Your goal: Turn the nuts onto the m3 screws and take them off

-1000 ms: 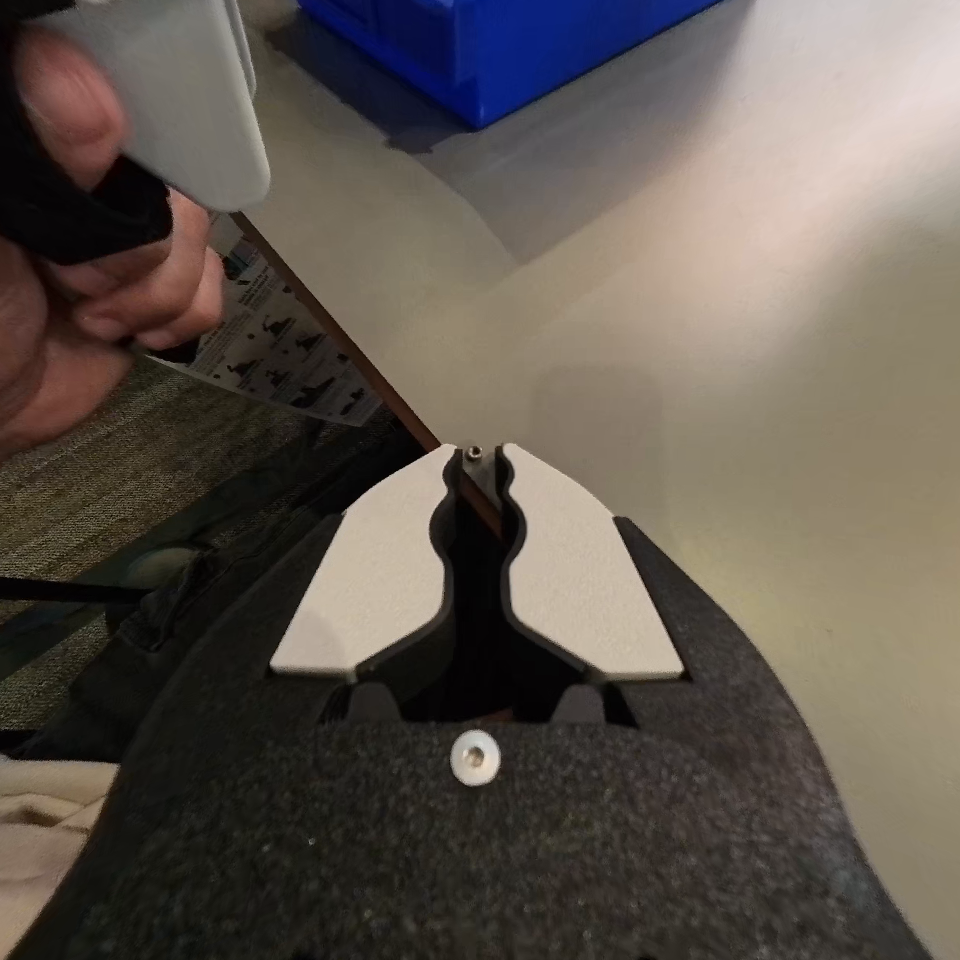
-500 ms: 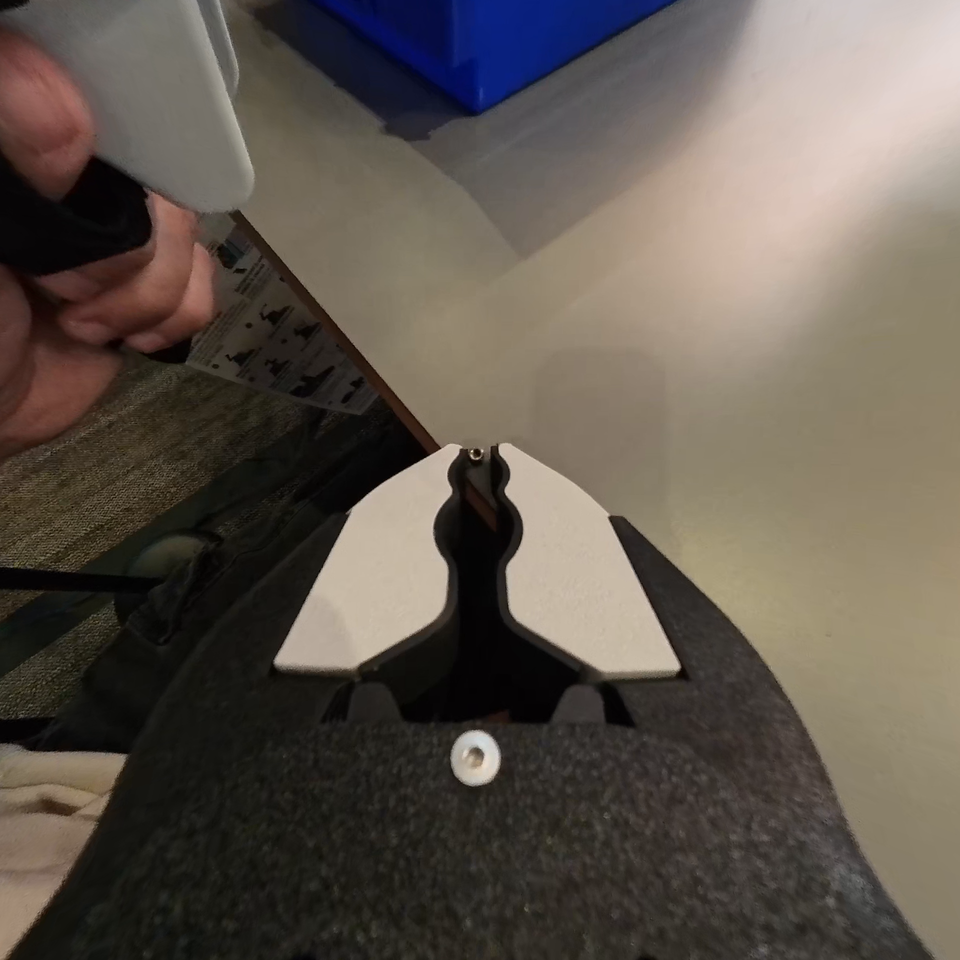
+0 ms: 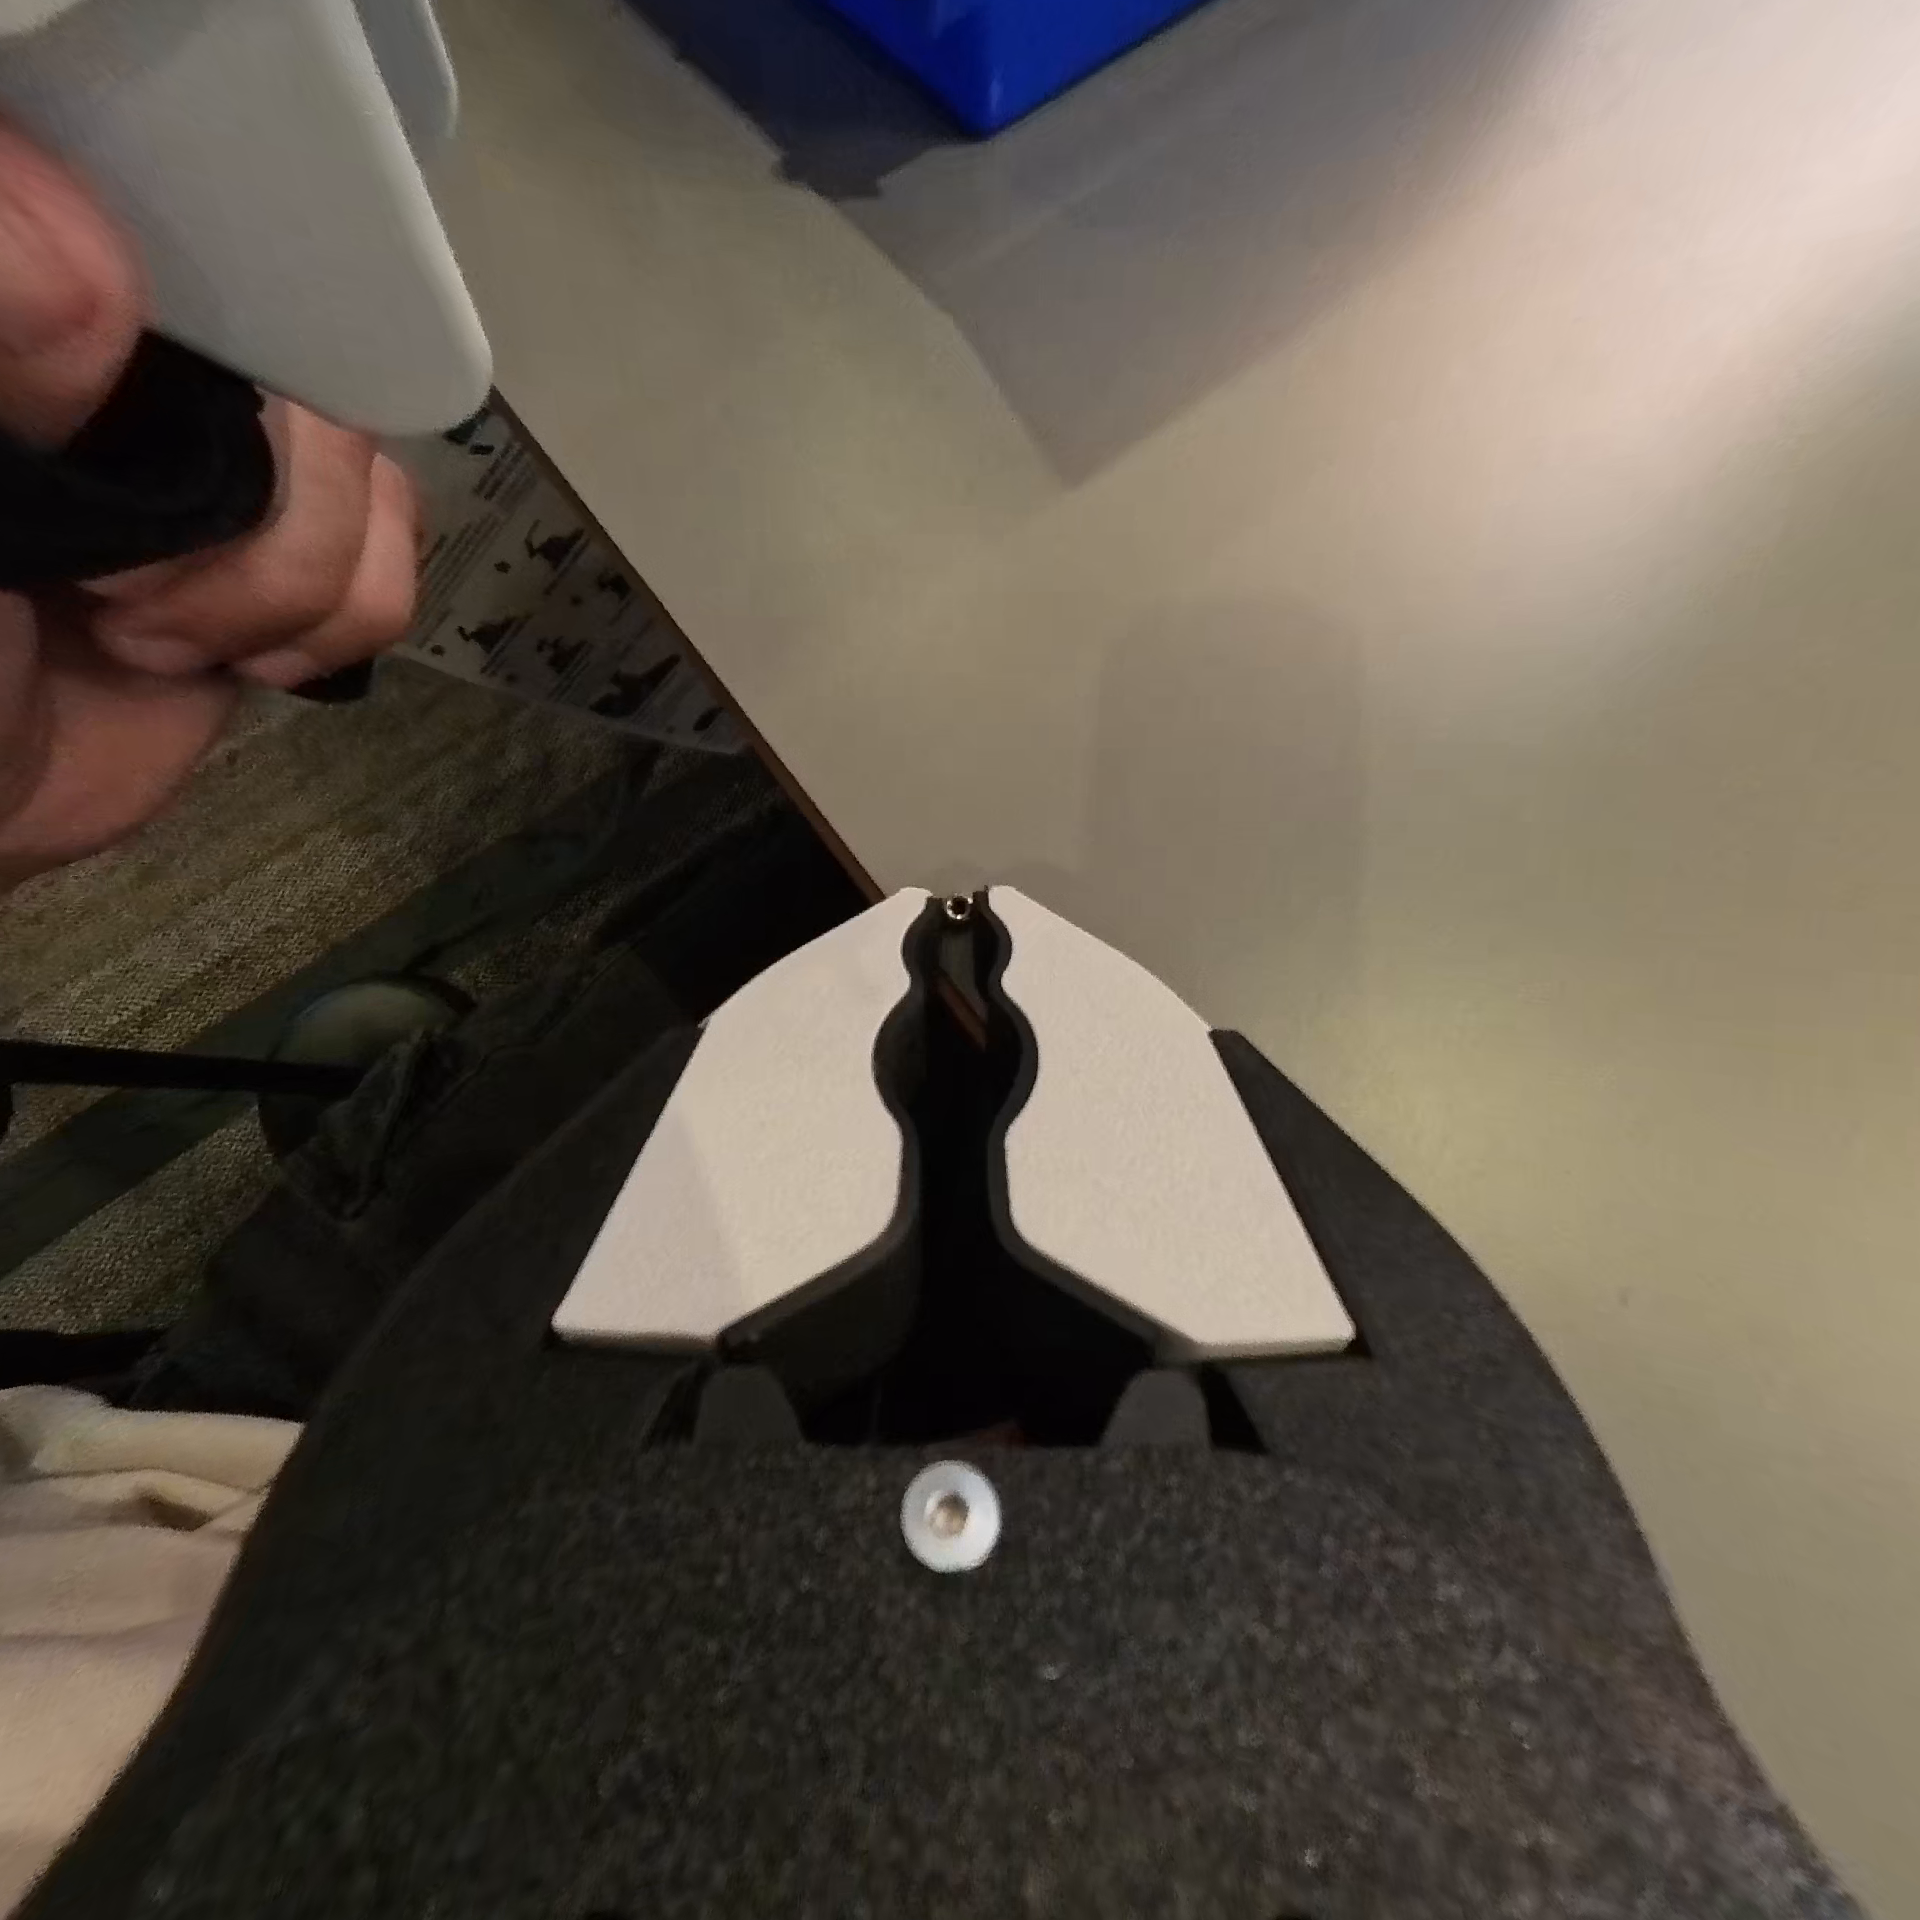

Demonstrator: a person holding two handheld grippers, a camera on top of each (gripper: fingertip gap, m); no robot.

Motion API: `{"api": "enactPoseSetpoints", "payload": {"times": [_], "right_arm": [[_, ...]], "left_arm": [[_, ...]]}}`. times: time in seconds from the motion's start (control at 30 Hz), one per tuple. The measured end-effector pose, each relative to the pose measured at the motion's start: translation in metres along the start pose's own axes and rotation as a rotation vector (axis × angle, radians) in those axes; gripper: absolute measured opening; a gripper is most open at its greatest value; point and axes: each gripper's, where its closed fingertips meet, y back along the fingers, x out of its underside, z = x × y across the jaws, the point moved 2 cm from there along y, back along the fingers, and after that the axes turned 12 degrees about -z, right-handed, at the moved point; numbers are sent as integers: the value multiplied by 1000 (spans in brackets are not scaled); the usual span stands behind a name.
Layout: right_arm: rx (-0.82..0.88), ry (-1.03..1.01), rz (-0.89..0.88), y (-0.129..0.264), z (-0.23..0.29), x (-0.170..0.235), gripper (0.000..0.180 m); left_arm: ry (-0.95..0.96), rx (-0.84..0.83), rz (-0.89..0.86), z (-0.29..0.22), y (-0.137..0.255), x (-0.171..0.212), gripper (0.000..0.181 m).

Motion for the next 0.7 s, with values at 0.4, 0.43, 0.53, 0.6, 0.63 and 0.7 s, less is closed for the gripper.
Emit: {"api": "enactPoseSetpoints", "payload": {"times": [0.4, 0.43, 0.53, 0.6, 0.63, 0.7], "right_arm": [[2, 50, -56, 5, -11, -6, 5], [11, 66, -61, 7, -15, -8, 5], [20, 96, -92, 15, -31, -17, 5], [33, 117, -127, 22, -48, -24, 0], [37, 117, -134, 25, -57, -26, 0], [38, 113, -159, 33, -74, -31, 0]], "left_arm": [[-6, 22, 53, -3, -1, 10, 4], [-9, 28, 68, -4, -2, 12, 4], [-42, 76, 144, -11, -7, 25, 4], [-100, 111, 206, -16, -13, 34, 4], [-126, 127, 235, -19, -17, 37, 4], [-135, 161, 264, -25, -26, 40, 4]]}}
